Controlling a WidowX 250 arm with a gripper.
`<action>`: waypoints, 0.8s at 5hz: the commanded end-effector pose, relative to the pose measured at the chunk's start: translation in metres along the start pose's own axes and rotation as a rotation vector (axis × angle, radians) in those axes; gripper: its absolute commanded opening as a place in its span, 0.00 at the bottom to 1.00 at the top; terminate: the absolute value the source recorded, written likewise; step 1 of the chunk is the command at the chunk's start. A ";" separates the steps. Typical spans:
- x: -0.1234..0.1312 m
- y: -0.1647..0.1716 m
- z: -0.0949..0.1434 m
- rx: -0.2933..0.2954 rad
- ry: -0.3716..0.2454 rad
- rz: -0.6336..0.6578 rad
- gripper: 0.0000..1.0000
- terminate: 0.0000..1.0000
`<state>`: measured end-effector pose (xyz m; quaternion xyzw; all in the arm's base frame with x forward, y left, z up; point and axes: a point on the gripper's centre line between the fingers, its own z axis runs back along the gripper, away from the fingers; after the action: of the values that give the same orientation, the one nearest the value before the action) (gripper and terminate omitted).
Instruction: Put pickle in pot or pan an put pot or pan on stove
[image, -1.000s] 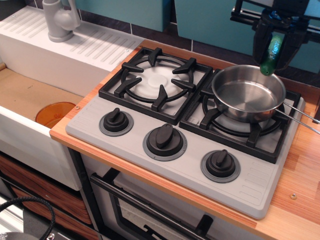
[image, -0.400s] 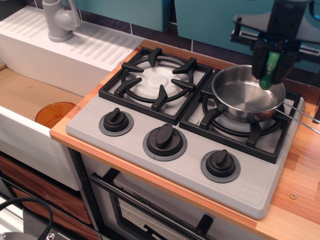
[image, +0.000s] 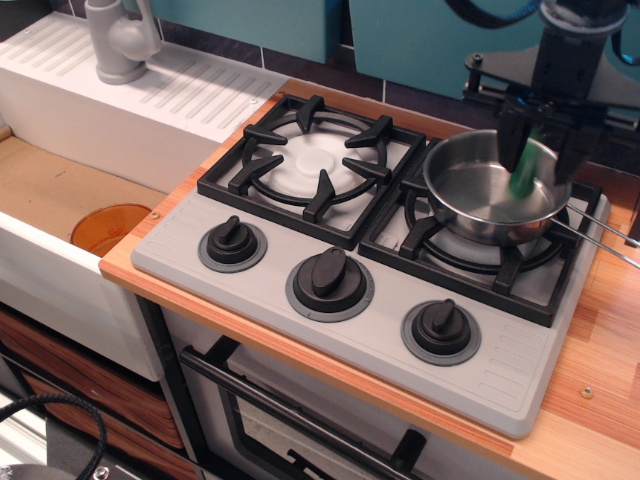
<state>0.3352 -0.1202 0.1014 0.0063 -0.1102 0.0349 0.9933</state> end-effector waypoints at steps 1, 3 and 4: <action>0.008 -0.008 0.020 -0.008 -0.019 0.005 1.00 0.00; 0.023 0.010 0.054 0.064 0.040 -0.042 1.00 0.00; 0.023 0.010 0.054 0.064 0.040 -0.042 1.00 0.00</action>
<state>0.3349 -0.1068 0.1434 0.0482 -0.0654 0.0145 0.9966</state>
